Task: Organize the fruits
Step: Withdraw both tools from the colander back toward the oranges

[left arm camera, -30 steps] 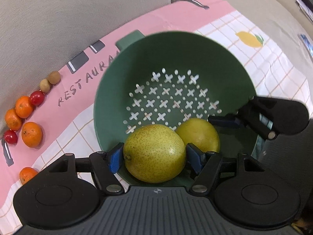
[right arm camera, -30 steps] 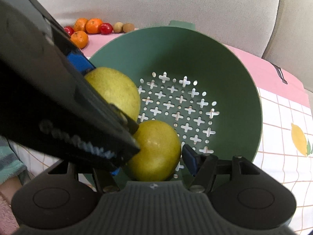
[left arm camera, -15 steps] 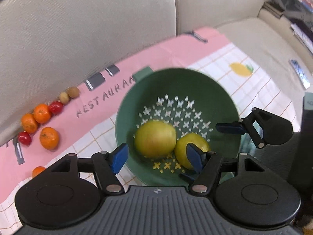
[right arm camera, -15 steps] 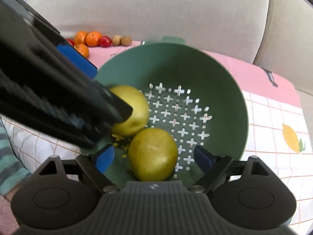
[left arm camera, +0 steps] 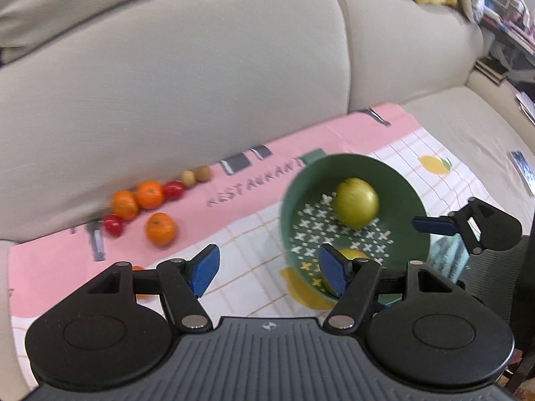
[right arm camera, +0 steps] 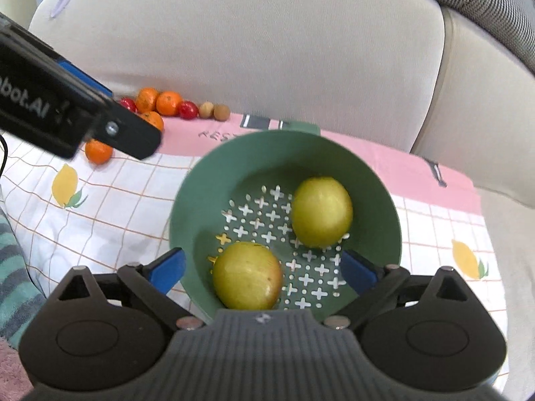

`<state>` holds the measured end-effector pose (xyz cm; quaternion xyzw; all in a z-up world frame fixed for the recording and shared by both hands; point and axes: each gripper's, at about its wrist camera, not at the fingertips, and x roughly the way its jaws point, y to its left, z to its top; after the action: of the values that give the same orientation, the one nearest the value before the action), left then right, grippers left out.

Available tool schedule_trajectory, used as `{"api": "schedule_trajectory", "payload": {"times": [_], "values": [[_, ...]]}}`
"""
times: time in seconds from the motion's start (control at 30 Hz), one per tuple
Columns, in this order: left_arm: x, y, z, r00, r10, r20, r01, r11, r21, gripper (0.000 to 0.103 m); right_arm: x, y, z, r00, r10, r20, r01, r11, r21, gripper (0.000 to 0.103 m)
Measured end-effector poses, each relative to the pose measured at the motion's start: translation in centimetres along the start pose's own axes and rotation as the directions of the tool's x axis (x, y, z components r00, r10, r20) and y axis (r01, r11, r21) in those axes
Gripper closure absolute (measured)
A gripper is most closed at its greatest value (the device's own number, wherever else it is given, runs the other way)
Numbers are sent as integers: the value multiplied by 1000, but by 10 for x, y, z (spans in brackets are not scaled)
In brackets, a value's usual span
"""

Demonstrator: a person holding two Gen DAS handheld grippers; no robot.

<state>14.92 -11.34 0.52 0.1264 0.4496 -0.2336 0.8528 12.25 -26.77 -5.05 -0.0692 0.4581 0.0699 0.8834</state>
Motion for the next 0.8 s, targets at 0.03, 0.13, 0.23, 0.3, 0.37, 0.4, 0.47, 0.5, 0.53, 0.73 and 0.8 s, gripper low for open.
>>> {"api": "schedule_trajectory", "payload": {"times": [0.03,0.13,0.23,0.3,0.37,0.4,0.47,0.5,0.53,0.73,0.8], "values": [[-5,4,-2,1000,8,12,-8,1000,-8,24,-3,4,1,1000,-3,9,3,1000,-6,7],[-20,18,-7,999,25,41,-24,999,-28,24,-9,13,4,1000,6,27,-6,1000,-16,7],[-35,33,-13,996,56,75,-52,997,-54,24,-21,23,11,999,35,42,-34,999,-19,7],[-46,44,-17,992,78,97,-71,995,-75,23,-26,32,14,998,44,55,-42,998,-36,7],[-54,55,-21,988,100,116,-88,991,-101,23,-32,42,18,996,39,77,-34,997,-64,7],[-60,63,-23,985,115,127,-100,988,-122,24,-33,47,19,995,39,90,-32,997,-77,7],[-68,76,-28,978,145,149,-121,979,-162,23,-38,55,23,992,46,119,-36,996,-81,7],[-72,83,-32,973,162,162,-131,974,-187,23,-40,57,26,989,56,135,-47,996,-72,7],[-75,89,-35,968,178,176,-141,968,-206,23,-41,59,28,987,72,146,-64,996,-59,7],[-81,117,-46,951,210,225,-148,952,-267,24,-40,73,44,967,144,208,-146,989,-8,18],[-74,120,-48,954,208,216,-150,955,-256,26,-38,80,48,962,157,223,-156,988,-20,22]]}}
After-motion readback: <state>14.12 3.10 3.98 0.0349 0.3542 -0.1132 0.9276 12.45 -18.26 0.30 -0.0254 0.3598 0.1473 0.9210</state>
